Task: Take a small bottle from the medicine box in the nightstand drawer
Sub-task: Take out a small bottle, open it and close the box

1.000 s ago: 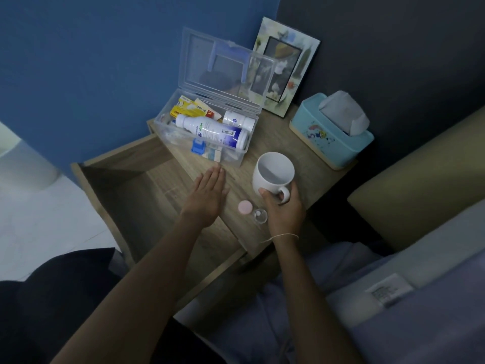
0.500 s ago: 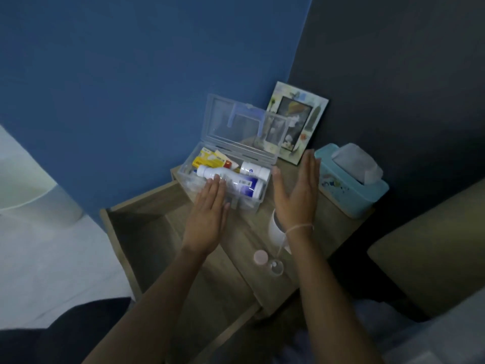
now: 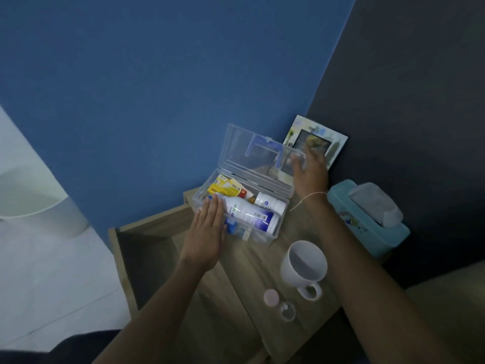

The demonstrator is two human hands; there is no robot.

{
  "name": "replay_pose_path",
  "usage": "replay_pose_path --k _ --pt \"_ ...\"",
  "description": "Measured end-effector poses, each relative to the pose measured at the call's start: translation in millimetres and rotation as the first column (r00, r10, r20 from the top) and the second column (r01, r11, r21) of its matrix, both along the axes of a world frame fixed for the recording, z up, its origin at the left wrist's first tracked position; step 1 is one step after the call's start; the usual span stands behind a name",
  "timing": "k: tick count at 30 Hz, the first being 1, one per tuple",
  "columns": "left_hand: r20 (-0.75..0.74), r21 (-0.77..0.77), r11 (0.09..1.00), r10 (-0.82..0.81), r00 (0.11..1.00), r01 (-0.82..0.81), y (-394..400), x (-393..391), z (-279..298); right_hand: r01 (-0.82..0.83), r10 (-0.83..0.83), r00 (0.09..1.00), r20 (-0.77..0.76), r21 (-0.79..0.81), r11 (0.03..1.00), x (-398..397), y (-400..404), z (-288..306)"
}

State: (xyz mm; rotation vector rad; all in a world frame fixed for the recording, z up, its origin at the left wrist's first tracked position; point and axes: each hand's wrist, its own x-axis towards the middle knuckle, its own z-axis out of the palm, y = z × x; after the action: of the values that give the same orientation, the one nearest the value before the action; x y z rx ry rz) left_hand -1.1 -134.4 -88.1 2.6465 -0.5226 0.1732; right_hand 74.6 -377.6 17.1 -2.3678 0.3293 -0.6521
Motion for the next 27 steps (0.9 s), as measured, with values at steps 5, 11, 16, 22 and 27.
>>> replay_pose_path --k 5,11,16,22,27 --pt "-0.042 0.023 0.999 -0.033 0.999 0.034 4.3 -1.3 3.5 -0.111 0.116 0.982 0.147 -0.042 0.993 -27.2 5.3 5.6" --pt "-0.012 -0.032 0.999 0.02 1.0 -0.02 10.0 -10.9 7.3 -0.276 0.284 0.954 -0.096 0.089 0.957 -66.0 26.1 -6.5" --pt "0.099 -0.048 0.997 0.064 0.993 -0.059 22.2 -16.9 13.7 -0.433 0.383 0.887 -0.259 -0.172 0.885 -87.2 37.6 -37.6" --pt "0.039 0.11 0.994 -0.021 0.999 0.016 25.6 2.5 21.4 -0.432 0.382 0.888 -0.258 -0.177 0.884 -94.1 45.9 -43.1" --pt "0.008 0.089 0.996 -0.01 1.0 0.01 23.7 1.0 15.6 -0.413 0.354 0.891 -0.286 -0.182 0.892 -99.4 51.0 -47.7"
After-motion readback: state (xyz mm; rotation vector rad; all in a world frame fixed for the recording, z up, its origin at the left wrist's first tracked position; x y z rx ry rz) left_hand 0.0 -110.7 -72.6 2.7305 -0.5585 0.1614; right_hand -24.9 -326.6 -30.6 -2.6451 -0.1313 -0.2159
